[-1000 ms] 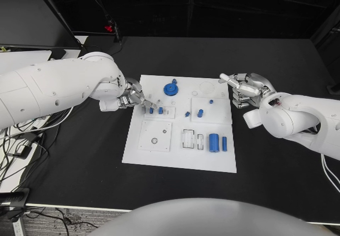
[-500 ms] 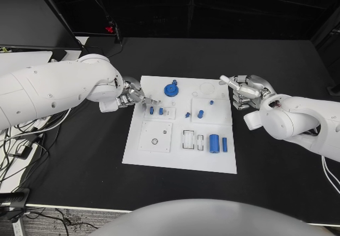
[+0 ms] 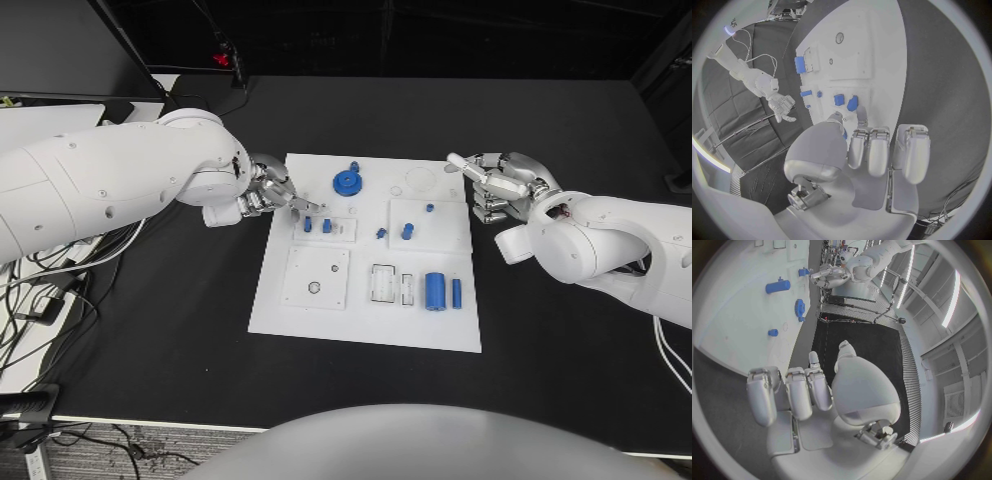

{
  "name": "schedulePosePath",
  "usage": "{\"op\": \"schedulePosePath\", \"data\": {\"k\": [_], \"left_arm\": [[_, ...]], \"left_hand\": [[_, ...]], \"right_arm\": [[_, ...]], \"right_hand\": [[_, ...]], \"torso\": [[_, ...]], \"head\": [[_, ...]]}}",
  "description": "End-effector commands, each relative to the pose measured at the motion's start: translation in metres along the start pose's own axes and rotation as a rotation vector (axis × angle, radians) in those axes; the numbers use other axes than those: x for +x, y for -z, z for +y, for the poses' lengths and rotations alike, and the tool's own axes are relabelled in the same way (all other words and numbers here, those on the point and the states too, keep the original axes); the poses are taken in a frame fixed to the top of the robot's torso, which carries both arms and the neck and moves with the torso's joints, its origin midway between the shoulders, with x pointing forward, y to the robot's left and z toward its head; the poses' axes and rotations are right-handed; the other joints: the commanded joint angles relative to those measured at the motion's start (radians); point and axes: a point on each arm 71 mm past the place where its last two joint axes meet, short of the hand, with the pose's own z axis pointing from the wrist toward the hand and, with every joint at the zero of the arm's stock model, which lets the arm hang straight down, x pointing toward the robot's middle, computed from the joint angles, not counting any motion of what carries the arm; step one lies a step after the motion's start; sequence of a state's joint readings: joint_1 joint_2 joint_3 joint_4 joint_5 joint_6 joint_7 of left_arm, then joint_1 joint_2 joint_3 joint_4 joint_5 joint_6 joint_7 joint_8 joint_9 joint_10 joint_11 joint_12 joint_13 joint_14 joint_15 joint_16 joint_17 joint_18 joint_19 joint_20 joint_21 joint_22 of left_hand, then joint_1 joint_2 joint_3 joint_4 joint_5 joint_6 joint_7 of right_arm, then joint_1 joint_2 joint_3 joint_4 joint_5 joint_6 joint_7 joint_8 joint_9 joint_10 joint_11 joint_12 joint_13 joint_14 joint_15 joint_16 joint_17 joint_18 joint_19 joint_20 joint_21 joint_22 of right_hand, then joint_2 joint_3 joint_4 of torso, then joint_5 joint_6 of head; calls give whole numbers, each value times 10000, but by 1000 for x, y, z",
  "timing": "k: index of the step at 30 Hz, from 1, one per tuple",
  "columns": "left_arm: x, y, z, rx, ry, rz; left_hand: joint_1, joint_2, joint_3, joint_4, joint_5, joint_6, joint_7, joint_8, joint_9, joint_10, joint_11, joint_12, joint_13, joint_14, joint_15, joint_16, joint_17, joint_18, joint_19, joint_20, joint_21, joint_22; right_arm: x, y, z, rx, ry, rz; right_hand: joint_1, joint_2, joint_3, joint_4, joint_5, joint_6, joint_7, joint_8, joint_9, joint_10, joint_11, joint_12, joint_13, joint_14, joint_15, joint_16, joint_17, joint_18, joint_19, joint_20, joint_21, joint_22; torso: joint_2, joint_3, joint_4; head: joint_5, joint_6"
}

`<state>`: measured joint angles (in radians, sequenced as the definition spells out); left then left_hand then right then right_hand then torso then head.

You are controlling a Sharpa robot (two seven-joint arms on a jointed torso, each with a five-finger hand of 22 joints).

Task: Assemble the parts on the task board

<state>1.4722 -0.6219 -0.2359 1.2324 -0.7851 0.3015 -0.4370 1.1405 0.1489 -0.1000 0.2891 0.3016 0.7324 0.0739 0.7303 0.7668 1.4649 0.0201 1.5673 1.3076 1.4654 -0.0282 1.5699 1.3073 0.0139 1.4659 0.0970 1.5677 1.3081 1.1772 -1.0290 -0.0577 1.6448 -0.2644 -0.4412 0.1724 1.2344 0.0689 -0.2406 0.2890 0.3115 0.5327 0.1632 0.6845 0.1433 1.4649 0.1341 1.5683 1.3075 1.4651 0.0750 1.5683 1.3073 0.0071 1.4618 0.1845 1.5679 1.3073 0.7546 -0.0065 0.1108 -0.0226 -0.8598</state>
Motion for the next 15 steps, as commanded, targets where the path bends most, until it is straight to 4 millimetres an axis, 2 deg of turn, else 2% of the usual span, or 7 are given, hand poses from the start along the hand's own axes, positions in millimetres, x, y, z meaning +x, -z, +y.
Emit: {"op": "schedulePosePath", "data": {"k": [1,4,10,15], "left_arm": [[0,0,1,-119,-93,127],[0,0,0,-81,-150,236],[3,-2,-6,58,-364,597],[3,-5,-8,75,-495,831]], "left_hand": [[640,97,206,9,145,-10,-91,34,15,1059,-111,35,2632,1054,-94,9,2635,-139,1049,-127,31,2627],[722,71,194,29,173,-1,-83,19,10,1059,-114,35,2632,1054,-102,9,2635,-139,1049,-140,31,2627],[129,60,-235,59,176,166,-24,-131,-90,1059,-62,35,2632,1054,-88,9,2635,-139,1049,-155,31,2627],[-192,98,-466,56,203,299,-38,-219,-141,1059,-74,35,2632,1054,-81,9,2635,-139,1049,-150,31,2627]], "right_arm": [[1,0,1,-73,0,109],[1,0,1,-74,1,105],[2,0,1,-88,-1,111],[2,0,2,-137,-1,106]], "right_hand": [[79,32,-10,-25,51,-10,474,34,-8,1059,42,25,2633,1057,48,25,2635,-71,1090,46,29,2635],[79,32,-10,-25,51,-10,474,34,-8,1059,42,25,2633,1057,48,25,2635,-71,1090,46,29,2635],[79,32,-10,-25,51,-10,474,34,-8,1059,42,25,2633,1057,48,25,2635,-71,1090,46,29,2635],[87,38,-11,-20,56,-9,473,41,-13,1059,41,25,2633,1057,47,25,2635,-71,1090,46,29,2635]], "torso": [[1,1,12],[-2,0,8],[3,-14,-9],[3,-8,-15]], "head": [[3,-4],[7,5],[4,29],[-3,39]]}}
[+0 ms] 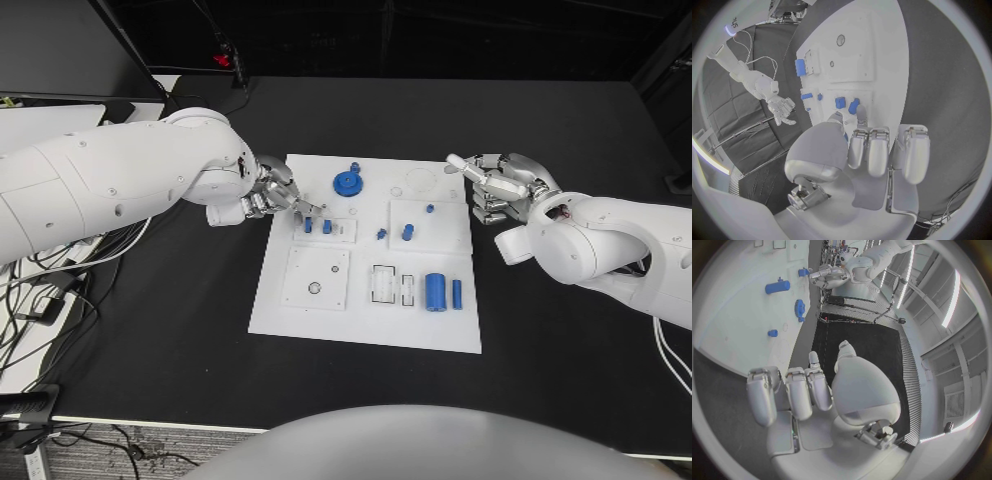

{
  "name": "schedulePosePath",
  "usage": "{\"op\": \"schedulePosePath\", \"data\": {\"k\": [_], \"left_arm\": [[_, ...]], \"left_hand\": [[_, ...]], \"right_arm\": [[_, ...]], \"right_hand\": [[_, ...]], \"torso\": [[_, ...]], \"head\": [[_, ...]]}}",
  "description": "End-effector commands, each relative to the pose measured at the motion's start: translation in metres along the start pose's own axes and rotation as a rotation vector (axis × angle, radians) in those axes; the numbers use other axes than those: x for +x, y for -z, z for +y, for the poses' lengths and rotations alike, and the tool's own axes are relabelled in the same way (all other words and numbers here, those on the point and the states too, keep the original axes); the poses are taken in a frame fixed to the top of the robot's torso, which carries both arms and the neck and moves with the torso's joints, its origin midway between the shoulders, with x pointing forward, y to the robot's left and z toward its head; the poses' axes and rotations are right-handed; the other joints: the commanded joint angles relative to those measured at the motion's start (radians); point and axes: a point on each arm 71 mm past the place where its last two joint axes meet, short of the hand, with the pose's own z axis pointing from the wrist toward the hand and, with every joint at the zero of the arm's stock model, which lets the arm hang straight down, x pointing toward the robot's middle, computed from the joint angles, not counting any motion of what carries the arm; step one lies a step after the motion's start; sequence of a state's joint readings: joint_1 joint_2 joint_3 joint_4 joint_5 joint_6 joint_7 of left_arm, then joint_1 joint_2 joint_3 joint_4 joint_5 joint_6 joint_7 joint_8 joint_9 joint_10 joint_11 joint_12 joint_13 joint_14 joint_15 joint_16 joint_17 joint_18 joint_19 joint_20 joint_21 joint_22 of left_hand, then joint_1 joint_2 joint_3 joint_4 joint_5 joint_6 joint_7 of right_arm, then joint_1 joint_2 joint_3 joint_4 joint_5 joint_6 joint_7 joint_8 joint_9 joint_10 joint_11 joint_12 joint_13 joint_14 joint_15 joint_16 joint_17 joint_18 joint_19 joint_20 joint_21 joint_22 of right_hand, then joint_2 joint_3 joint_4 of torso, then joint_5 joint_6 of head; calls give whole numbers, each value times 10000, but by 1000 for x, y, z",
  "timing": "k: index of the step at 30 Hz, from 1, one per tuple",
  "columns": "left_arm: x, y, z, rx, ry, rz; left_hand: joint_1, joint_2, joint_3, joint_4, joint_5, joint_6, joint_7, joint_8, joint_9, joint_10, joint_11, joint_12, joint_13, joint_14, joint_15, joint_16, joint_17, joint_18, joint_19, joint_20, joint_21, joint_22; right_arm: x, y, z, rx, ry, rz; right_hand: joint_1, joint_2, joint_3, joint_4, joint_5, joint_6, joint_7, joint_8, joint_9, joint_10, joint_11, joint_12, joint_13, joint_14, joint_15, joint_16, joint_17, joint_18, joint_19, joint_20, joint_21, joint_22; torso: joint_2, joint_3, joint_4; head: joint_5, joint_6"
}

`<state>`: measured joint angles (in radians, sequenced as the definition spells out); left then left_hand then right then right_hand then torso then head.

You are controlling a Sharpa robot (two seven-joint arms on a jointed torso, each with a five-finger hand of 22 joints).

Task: Assemble the parts on the task board

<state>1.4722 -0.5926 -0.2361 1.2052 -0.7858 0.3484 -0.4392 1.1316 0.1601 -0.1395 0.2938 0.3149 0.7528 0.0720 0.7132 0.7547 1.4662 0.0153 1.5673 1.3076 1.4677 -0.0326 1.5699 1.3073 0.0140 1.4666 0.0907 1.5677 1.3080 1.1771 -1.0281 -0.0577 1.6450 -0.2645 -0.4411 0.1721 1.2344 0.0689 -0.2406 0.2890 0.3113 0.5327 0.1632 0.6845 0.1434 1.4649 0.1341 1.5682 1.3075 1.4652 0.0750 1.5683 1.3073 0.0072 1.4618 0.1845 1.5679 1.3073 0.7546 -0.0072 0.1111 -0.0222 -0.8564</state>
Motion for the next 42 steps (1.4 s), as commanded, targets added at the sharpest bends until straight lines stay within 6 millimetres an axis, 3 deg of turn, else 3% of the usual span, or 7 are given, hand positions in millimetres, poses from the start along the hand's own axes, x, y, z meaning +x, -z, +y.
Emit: {"op": "schedulePosePath", "data": {"k": [1,11,21,33,42], "left_arm": [[1,0,-2,94,-241,456],[-2,-3,0,-152,-348,685],[-3,-6,-3,-316,-427,769],[-4,-8,-5,-489,-529,906],[-4,-10,-6,-544,-614,1060]], "left_hand": [[-114,-10,-79,8,78,102,-20,-54,-22,1046,-27,35,2632,1030,-37,9,2635,-140,1042,-86,31,2628],[-136,36,-102,-2,163,134,-35,-93,-39,1046,-40,35,2632,1030,-36,9,2635,-140,1042,-85,31,2628],[304,127,-21,-15,813,177,-73,-321,-114,1046,-75,35,2632,1030,-58,9,2635,-140,1042,-96,31,2628],[640,108,62,-33,1019,203,-97,-403,-122,1046,-95,35,2632,1030,-73,9,2635,-140,1042,-108,31,2628],[1309,156,382,-28,1494,212,-122,-514,-111,1046,-122,35,2632,1030,-104,9,2635,-140,1042,-136,31,2628]], "right_arm": [[1,0,2,-146,1,91],[1,1,2,-173,0,89],[1,1,2,-153,0,88],[2,0,2,-136,-1,92],[2,0,2,-130,0,85]], "right_hand": [[88,38,-11,-19,57,-8,473,41,-14,1059,41,26,2633,1056,47,25,2635,-72,1090,46,29,2635],[88,38,-11,-19,57,-8,473,41,-14,1059,41,26,2633,1056,47,25,2635,-72,1090,46,29,2635],[89,40,-13,-16,59,-10,473,44,-17,1059,41,26,2633,1056,46,25,2635,-72,1090,45,29,2635],[89,40,-13,-16,59,-10,473,44,-17,1059,41,26,2633,1056,46,25,2635,-72,1090,45,29,2635],[89,40,-13,-16,59,-10,473,44,-17,1059,41,26,2633,1056,46,25,2635,-72,1090,45,29,2635]], "torso": [[4,0,-16],[6,1,4],[2,1,1],[-4,0,1],[0,4,3]], "head": [[-13,3],[-59,-15],[-64,-40],[-59,-43],[-77,-50]]}}
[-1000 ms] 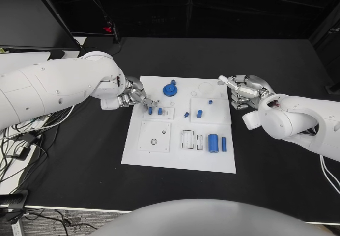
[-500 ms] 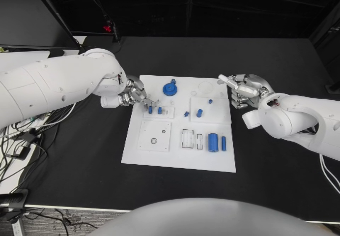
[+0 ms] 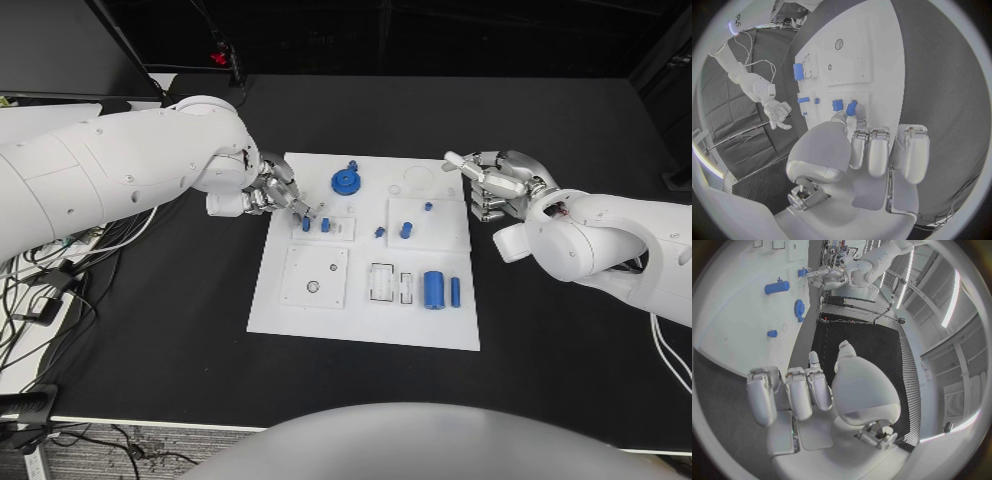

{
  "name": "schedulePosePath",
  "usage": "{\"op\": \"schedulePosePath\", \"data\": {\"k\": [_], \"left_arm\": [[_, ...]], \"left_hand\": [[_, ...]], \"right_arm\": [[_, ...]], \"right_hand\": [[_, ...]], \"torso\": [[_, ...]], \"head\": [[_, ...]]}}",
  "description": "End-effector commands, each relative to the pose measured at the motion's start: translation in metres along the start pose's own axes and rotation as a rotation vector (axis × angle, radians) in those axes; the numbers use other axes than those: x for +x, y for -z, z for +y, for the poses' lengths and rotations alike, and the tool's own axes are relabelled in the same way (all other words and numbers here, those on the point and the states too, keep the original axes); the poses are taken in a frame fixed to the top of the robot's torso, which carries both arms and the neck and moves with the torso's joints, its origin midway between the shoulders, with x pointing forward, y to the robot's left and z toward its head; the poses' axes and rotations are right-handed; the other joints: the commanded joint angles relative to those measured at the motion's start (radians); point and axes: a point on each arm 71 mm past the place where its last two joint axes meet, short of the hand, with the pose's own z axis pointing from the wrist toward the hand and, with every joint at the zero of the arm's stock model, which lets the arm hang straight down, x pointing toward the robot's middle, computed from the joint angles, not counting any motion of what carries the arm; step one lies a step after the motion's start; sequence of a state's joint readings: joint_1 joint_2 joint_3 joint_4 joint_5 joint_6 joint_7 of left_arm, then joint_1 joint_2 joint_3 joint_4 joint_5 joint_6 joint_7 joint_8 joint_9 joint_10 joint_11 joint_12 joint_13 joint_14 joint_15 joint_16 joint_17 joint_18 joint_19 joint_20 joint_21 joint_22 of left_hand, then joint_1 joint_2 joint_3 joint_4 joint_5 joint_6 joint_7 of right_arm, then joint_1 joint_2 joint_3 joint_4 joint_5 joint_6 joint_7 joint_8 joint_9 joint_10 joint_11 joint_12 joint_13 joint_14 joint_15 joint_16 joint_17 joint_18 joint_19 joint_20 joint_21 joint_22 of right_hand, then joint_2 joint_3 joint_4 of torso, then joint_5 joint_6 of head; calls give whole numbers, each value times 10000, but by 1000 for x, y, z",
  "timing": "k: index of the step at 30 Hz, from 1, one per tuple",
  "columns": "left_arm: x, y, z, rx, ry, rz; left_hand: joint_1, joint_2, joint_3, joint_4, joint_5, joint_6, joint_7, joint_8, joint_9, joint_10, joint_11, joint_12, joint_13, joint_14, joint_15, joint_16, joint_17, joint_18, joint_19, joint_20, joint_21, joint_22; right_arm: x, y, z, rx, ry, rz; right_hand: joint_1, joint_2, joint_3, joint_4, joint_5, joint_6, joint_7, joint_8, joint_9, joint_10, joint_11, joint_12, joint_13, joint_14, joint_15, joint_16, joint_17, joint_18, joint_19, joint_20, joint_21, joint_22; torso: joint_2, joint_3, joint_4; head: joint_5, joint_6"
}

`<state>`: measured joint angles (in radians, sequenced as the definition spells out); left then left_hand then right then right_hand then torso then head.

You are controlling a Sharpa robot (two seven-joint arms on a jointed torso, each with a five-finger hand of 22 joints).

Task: Assemble the parts on the task board

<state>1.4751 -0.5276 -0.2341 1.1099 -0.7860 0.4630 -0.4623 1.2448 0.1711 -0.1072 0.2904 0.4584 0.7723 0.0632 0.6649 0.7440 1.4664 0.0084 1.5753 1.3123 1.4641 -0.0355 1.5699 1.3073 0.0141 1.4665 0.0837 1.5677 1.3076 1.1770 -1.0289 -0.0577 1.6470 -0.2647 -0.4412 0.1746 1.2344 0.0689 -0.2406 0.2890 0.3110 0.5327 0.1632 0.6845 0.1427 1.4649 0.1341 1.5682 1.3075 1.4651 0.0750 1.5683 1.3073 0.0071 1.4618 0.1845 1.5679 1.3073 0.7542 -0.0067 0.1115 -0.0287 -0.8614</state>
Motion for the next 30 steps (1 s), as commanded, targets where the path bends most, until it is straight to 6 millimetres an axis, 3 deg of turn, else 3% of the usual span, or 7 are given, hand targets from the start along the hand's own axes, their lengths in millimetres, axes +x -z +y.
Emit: {"op": "schedulePosePath", "data": {"k": [1,18,30], "left_arm": [[3,-1,0,-108,-200,361],[5,-4,-7,3,-376,601],[4,-4,-9,3,-360,526]], "left_hand": [[197,34,65,5,85,19,-34,-35,-4,1044,-53,-45,2585,1067,-75,9,2635,-141,1043,-67,31,2632],[282,-124,43,-1,190,26,-28,-67,2,1044,-48,-45,2585,1067,-73,9,2635,-141,1043,-70,31,2632],[-231,-178,-207,48,176,83,33,-178,-31,1044,2,-45,2585,1067,-33,9,2635,-141,1043,-49,31,2632]], "right_arm": [[1,0,2,-100,2,74],[1,0,1,-75,3,74],[2,-1,1,-61,1,89]], "right_hand": [[89,40,-13,-16,62,-10,473,44,-10,1059,41,26,2633,1057,46,25,2635,-71,1090,45,29,2635],[87,49,-20,-5,73,-18,473,50,-19,1059,40,26,2633,1057,45,25,2635,-71,1090,45,29,2635],[87,49,-20,-5,73,-18,473,50,-19,1059,40,26,2633,1057,45,25,2635,-71,1090,45,29,2635]], "torso": [[3,-1,-2],[2,0,-1],[2,-1,3]], "head": [[-16,-3],[-50,-39],[-59,-44]]}}
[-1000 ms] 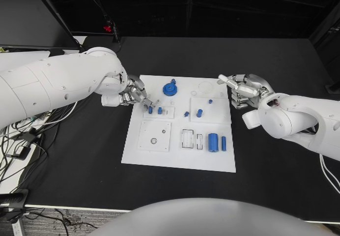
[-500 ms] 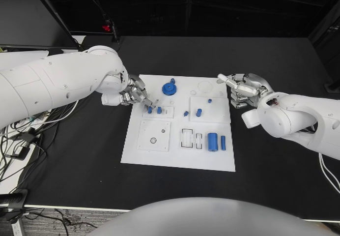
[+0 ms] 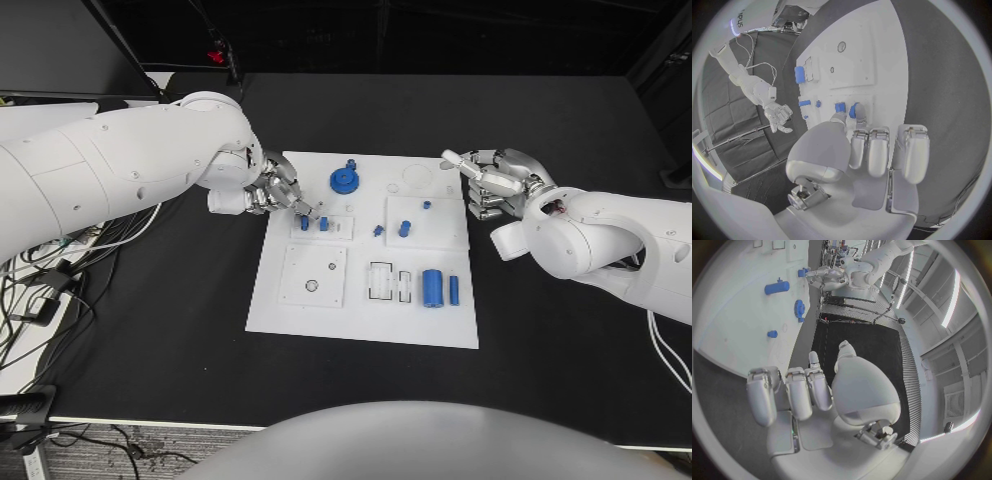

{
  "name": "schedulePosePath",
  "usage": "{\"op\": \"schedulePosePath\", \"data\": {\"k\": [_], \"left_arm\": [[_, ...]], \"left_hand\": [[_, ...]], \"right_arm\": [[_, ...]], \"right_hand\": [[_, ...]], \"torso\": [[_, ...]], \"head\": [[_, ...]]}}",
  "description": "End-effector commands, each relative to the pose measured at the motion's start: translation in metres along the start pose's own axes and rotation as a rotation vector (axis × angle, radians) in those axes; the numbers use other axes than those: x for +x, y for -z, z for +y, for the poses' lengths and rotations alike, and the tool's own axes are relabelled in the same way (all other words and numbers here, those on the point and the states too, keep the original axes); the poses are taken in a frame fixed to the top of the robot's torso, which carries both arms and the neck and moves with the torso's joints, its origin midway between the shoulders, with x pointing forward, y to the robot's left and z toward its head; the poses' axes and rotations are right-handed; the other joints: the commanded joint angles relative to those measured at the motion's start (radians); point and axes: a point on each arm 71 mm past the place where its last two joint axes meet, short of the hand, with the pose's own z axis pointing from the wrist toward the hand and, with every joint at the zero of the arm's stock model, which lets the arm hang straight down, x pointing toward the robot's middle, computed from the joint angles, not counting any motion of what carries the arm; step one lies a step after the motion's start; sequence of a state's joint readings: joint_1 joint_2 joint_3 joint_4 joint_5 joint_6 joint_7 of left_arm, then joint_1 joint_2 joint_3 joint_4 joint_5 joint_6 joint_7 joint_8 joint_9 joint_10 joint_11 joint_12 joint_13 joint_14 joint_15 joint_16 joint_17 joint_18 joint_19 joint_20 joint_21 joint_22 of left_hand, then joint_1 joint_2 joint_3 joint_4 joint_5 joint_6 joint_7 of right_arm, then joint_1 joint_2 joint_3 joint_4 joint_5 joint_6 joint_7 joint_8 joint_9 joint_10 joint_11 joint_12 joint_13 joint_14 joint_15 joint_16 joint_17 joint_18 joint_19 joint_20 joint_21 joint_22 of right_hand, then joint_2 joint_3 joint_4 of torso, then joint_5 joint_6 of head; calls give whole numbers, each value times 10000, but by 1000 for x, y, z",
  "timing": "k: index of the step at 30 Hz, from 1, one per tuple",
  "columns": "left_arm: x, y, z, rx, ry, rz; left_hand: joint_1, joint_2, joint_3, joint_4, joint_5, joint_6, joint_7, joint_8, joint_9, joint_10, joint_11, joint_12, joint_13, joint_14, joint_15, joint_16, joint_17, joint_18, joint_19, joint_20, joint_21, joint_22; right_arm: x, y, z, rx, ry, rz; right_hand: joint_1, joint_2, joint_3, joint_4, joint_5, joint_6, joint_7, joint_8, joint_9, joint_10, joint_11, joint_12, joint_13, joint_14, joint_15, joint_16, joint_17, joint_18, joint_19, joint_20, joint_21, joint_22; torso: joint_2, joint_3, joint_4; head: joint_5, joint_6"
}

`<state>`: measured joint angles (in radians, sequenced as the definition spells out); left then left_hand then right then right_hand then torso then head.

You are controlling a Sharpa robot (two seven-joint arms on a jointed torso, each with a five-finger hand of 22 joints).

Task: Assemble the parts on the task board

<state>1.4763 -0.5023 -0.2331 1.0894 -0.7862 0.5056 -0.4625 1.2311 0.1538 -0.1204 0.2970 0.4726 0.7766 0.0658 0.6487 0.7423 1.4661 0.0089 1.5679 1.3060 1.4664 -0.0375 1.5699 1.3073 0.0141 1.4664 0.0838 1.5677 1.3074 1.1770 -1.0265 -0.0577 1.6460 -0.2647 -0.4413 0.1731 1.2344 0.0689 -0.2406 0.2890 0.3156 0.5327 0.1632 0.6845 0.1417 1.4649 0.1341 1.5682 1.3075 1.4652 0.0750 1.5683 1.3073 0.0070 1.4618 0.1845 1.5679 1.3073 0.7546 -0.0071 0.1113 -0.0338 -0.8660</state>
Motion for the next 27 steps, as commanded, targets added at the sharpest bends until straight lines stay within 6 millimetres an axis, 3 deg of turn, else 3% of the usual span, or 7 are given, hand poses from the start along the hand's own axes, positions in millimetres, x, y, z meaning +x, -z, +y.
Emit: {"op": "schedulePosePath", "data": {"k": [1,10,17,22,24,27], "left_arm": [[3,-2,-1,-26,-85,154],[1,-2,0,-104,33,-72],[1,-2,0,-210,56,-129],[0,-3,0,-214,83,-182],[0,-3,0,-200,95,-209],[0,-3,0,-154,113,-249]], "left_hand": [[-146,-3,-98,-18,29,41,10,-27,-16,1047,0,29,2648,1043,-9,9,2635,-141,1044,-47,31,2634],[-649,11,-330,-22,-26,86,28,-83,-16,1047,20,29,2648,1043,23,9,2635,-141,1044,-19,31,2634],[756,81,469,-191,847,11,-91,-115,66,1047,-83,29,2648,1043,-55,9,2635,-141,1044,-56,31,2634],[1703,-119,1132,-410,1588,-52,-66,-103,148,1047,-73,29,2648,1043,-73,9,2635,-141,1044,-87,31,2634],[2059,-224,1495,-517,2177,-77,-21,-92,189,1047,-37,29,2648,1043,-70,9,2635,-141,1044,-93,31,2634],[2237,-349,1855,-476,2379,-77,37,-72,239,1047,14,29,2648,1043,-36,9,2635,-141,1044,-81,31,2634]], "right_arm": [[1,0,1,-71,3,77],[2,-1,1,-68,0,94],[1,0,1,-67,0,92],[1,0,1,-66,1,88],[1,0,1,-65,1,89],[1,0,1,-63,2,83]], "right_hand": [[87,49,-20,-5,27,-18,473,50,-9,1059,40,25,2633,1056,45,25,2635,-70,1090,44,29,2635],[87,49,-20,-5,27,-18,473,50,-9,1059,40,25,2633,1056,45,25,2635,-70,1090,44,29,2635],[87,49,-20,-5,27,-18,473,50,-9,1059,40,25,2633,1056,45,25,2635,-70,1090,44,29,2635],[87,49,-20,-5,27,-18,473,50,-9,1059,40,25,2633,1056,45,25,2635,-70,1090,44,29,2635],[87,49,-20,-5,27,-18,473,50,-9,1059,40,25,2633,1056,45,25,2635,-70,1090,44,29,2635],[87,49,-20,-5,27,-18,473,50,-9,1059,40,25,2633,1056,45,25,2635,-70,1090,44,29,2635]], "torso": [[-2,4,8],[4,2,0],[1,6,9],[-3,5,5],[-3,1,7],[2,0,10]], "head": [[-11,3],[-5,2],[-11,-11],[-16,-7],[-20,-5],[-23,-15]]}}
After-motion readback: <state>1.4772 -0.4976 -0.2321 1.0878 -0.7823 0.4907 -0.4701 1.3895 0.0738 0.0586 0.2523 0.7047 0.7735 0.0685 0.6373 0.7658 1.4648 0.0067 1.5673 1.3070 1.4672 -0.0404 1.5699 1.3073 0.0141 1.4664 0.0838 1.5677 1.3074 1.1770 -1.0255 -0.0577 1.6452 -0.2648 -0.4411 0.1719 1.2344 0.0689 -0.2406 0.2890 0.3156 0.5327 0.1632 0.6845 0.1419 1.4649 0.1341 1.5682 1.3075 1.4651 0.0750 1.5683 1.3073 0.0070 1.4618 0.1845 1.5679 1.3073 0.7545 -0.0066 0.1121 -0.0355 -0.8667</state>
